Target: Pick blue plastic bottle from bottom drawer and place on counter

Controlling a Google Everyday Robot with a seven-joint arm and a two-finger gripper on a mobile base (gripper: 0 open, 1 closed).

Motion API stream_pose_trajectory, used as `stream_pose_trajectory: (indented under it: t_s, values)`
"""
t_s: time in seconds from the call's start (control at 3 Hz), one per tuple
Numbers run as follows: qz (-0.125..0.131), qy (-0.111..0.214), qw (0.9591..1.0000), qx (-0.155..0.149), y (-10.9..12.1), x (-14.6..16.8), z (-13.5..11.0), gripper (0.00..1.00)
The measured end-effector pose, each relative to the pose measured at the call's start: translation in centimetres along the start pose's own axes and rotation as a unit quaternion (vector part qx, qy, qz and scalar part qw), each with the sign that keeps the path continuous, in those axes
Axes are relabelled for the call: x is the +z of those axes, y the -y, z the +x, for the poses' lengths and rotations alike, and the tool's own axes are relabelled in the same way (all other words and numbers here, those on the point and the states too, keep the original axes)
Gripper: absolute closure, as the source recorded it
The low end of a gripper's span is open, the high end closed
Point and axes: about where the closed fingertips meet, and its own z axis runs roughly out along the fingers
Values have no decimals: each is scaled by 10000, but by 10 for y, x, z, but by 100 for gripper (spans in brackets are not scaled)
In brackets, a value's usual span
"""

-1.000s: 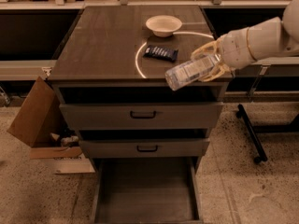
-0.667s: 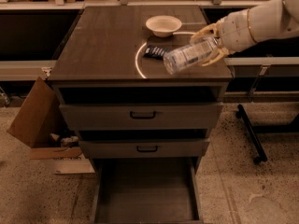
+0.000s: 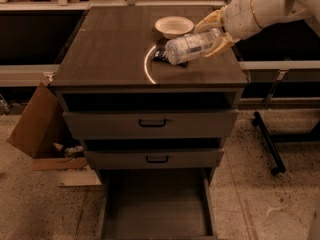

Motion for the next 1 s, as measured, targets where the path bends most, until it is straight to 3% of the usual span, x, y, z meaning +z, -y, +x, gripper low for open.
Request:
stream_pose_trajectory:
  t_s: [0.67,1.0]
  values:
    - [-96,104,9973,726,-4,46,3,100]
    - [-197,72,9956,915,-7,65,14,86]
